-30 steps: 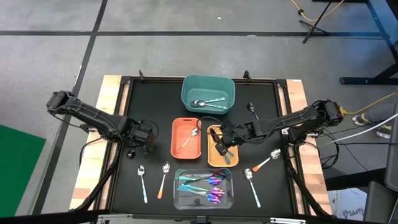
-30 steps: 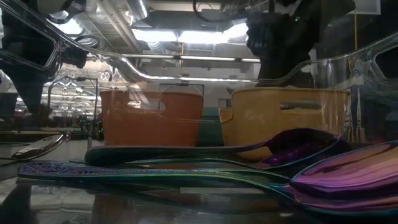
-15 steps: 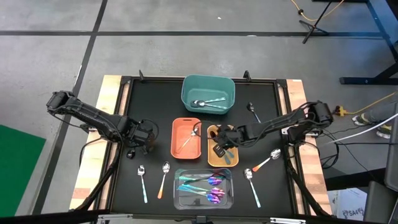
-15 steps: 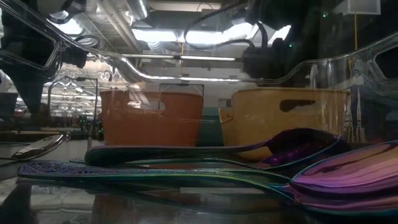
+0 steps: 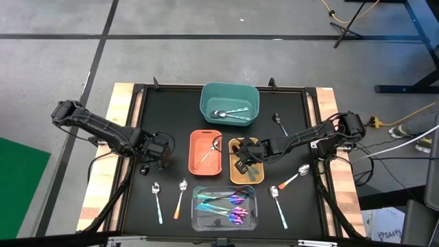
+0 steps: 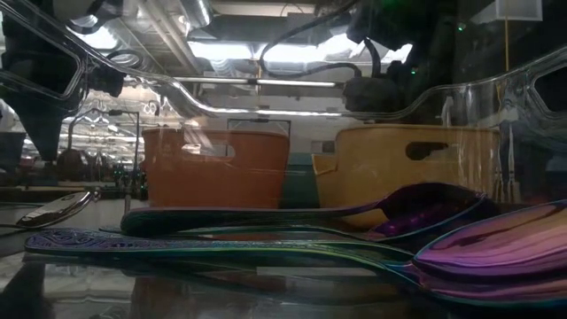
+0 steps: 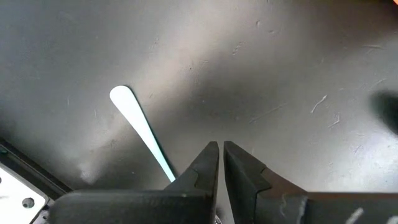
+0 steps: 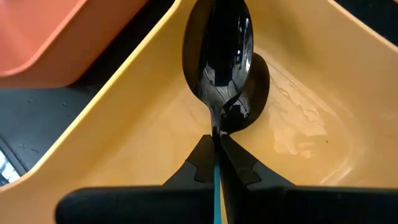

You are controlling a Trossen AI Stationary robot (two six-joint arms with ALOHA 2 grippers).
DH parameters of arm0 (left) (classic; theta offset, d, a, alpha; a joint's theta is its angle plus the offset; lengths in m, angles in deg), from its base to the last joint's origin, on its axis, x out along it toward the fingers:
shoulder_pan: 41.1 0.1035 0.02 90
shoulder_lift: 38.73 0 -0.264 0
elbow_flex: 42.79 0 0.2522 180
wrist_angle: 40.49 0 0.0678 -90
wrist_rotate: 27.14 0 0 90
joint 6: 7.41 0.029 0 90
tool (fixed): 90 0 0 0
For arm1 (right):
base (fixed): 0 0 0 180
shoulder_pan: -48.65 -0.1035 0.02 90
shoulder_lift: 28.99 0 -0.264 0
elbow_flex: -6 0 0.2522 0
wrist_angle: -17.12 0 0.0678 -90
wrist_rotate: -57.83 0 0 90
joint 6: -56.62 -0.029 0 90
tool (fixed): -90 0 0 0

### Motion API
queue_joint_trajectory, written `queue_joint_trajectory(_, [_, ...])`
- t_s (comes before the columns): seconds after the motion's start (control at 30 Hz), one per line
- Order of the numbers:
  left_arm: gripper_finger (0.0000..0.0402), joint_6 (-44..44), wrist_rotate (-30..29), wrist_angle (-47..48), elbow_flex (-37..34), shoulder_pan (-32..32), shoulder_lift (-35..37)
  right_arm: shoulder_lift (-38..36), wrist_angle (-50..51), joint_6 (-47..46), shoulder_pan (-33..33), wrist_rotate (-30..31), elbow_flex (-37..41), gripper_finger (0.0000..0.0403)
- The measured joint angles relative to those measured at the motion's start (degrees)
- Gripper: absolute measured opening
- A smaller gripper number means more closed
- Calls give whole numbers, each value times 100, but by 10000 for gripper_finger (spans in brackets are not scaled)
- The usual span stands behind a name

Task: Sort silverware by color (type)
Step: Put the light blue spoon into the yellow bin

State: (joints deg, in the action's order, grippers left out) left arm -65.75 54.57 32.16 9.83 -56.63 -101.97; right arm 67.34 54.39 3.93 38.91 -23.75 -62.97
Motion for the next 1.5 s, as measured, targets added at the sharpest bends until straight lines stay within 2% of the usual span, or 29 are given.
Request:
queue_joint_trajectory(0.23, [19,-4,2,0,0,0,0,0,-2,1,0,-1,1,4])
queue_joint_trajectory(0.53, [19,-9,2,2,0,0,0,0,-4,8,0,3,0,53])
queue_joint_trajectory(0.73, [20,-201,2,11,0,0,0,0,-9,48,0,-45,-1,64])
queue_joint_trajectory(0.97, [55,-321,4,157,0,0,0,-8,-7,47,0,-61,1,65])
queue_joint_trajectory(1.17, [88,-621,27,395,0,0,0,-200,-6,48,0,-392,1,65])
queue_joint_trajectory(1.5, [93,-914,28,405,-241,0,-15,-884,6,66,0,-458,1,65])
